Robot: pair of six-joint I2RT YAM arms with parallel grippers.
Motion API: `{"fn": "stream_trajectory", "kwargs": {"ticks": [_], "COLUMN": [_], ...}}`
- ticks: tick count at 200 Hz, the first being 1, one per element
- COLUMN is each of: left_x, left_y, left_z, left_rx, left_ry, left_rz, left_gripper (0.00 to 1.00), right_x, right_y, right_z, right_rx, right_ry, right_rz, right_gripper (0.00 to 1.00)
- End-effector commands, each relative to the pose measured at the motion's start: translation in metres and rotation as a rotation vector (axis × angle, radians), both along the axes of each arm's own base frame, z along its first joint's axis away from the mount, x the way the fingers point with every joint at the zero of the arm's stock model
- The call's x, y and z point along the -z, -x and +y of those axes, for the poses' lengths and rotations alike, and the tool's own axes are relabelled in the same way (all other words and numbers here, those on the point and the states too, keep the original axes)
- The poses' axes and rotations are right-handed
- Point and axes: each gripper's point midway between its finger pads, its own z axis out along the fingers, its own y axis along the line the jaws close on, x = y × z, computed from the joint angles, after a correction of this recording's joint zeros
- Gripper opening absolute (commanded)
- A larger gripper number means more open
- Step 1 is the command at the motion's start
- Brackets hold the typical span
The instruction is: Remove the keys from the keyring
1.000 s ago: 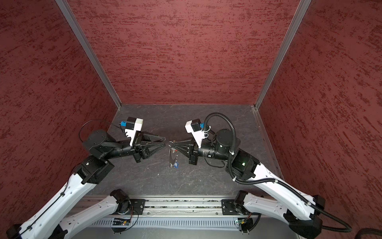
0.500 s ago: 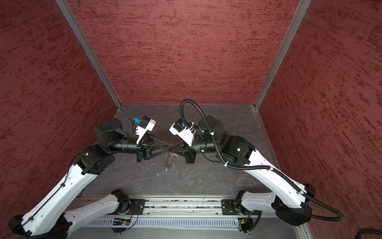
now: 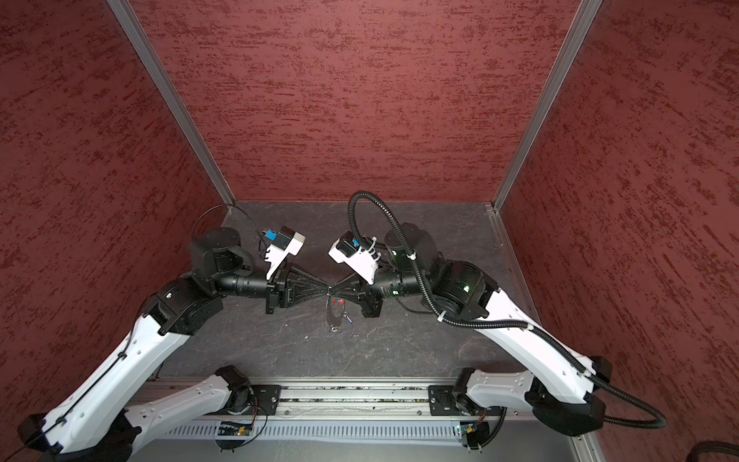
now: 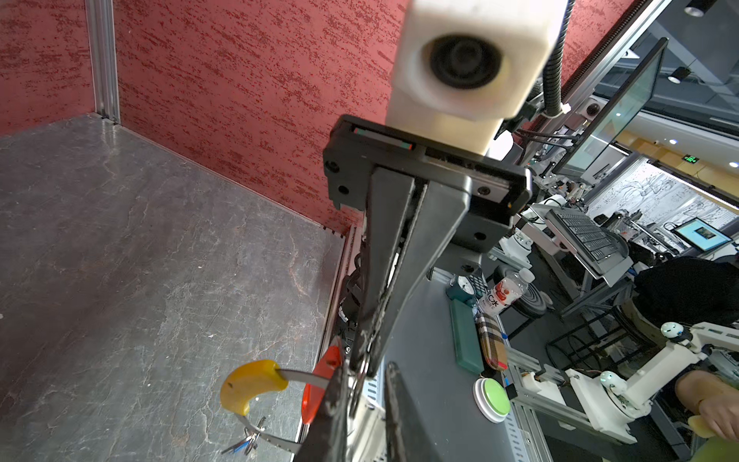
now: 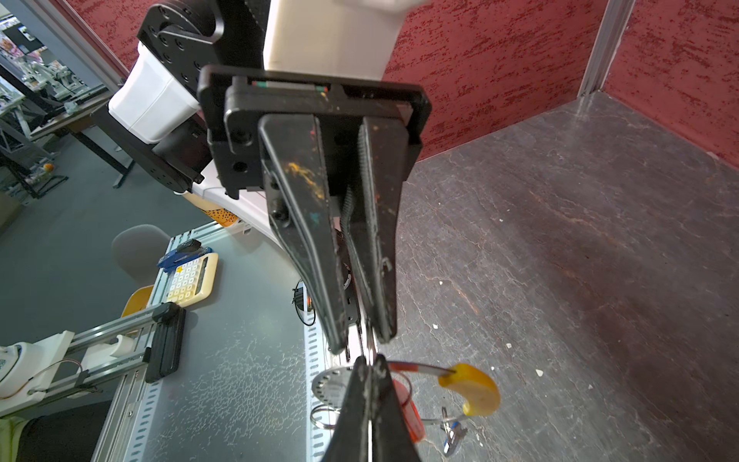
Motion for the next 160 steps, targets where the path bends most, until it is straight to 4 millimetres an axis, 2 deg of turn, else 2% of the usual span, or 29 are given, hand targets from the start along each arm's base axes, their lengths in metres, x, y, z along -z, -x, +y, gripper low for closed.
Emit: {"fn": "stream_trajectory", "kwargs": {"ticks": [1, 124, 140, 160], "left_x": [-0.0075, -0.0064, -0.0061, -0.0057], "left_y": [0.0029, 0.0021, 0.0023, 0.0035], "left_z": [0.0014, -0.0034, -0.0039, -0.0041], "left_rx": [0.015, 0.035, 0.040, 0.047], "left_ry": [0.009, 0.026, 0.029, 0.031], "left_rz": [-0.026, -0.035, -0.037, -0.036], "left_gripper": [0.18, 0.06, 0.00, 0.00], "right_x": [-0.0174, -0.0172, -0.0176, -0.0184], "right_y": [0.0006, -0.0001, -0.0008, -0.0014], "right_z": [-0.0056, -0.0022, -0.0019, -0.0020], "right_rx": [0.004, -0.004, -0.002, 0.001], "right_ry": [-0.037, -0.032, -0.032, -0.033], "right_rz": [-0.059, -0.049, -0.050, -0.054], "right_gripper": [0.00, 0.00, 0.00, 0.00]}}
